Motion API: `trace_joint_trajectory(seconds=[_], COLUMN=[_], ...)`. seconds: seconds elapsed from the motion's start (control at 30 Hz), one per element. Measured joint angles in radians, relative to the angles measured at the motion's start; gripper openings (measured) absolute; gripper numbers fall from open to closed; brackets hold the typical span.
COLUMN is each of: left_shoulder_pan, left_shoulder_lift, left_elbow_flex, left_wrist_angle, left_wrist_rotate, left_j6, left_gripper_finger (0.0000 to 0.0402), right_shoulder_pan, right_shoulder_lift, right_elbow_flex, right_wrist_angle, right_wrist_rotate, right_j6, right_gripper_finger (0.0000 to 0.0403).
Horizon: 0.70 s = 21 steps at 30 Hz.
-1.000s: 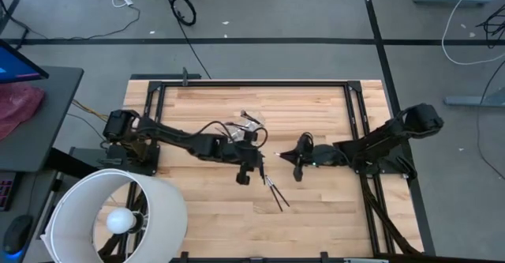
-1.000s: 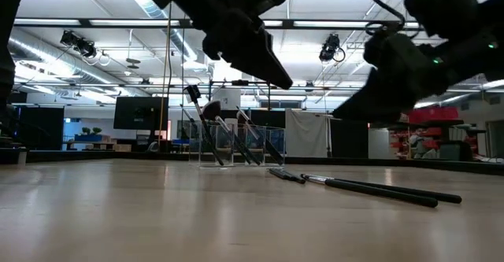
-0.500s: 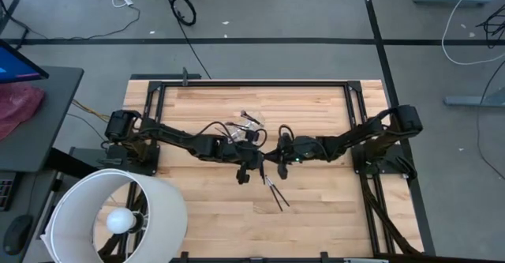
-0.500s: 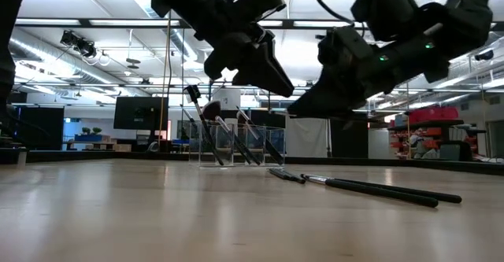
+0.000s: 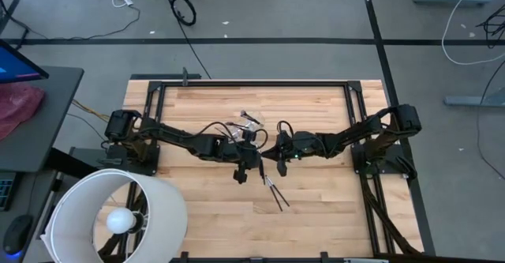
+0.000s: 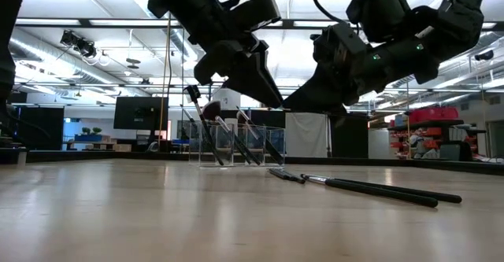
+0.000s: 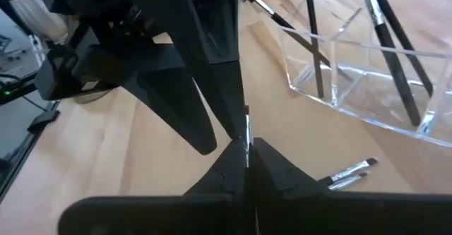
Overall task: Put items in baskets/containers
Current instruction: Put the black eyeshadow brush into the transparent organizer
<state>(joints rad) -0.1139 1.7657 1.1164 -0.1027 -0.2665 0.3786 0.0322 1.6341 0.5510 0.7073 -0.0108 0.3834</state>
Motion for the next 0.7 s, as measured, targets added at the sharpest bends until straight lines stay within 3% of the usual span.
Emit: trace_joint_trajectory(seconds=[0.33, 0.7], left_shoulder_pan=[0.006, 0.006], left_shoulder_lift=[0.000, 0.000], left_elbow_flex=[0.000, 0.000], left_wrist_angle=[0.000, -0.003], left_wrist_rotate=[-0.003, -0.003], left_j6=[-0.001, -0.001], left_gripper_finger=[0.0094, 0.0028], right_shoulder_pan=[0.001, 0.000], right_shoulder_lift=[-0.002, -0.002], right_elbow_flex=[0.001, 0.001], right_wrist_angle=[0.056, 0.054], right_wrist_rotate=[-0.054, -0.049], right_j6=[0.000, -0.003], right_gripper_finger=[0.0009, 0.0009])
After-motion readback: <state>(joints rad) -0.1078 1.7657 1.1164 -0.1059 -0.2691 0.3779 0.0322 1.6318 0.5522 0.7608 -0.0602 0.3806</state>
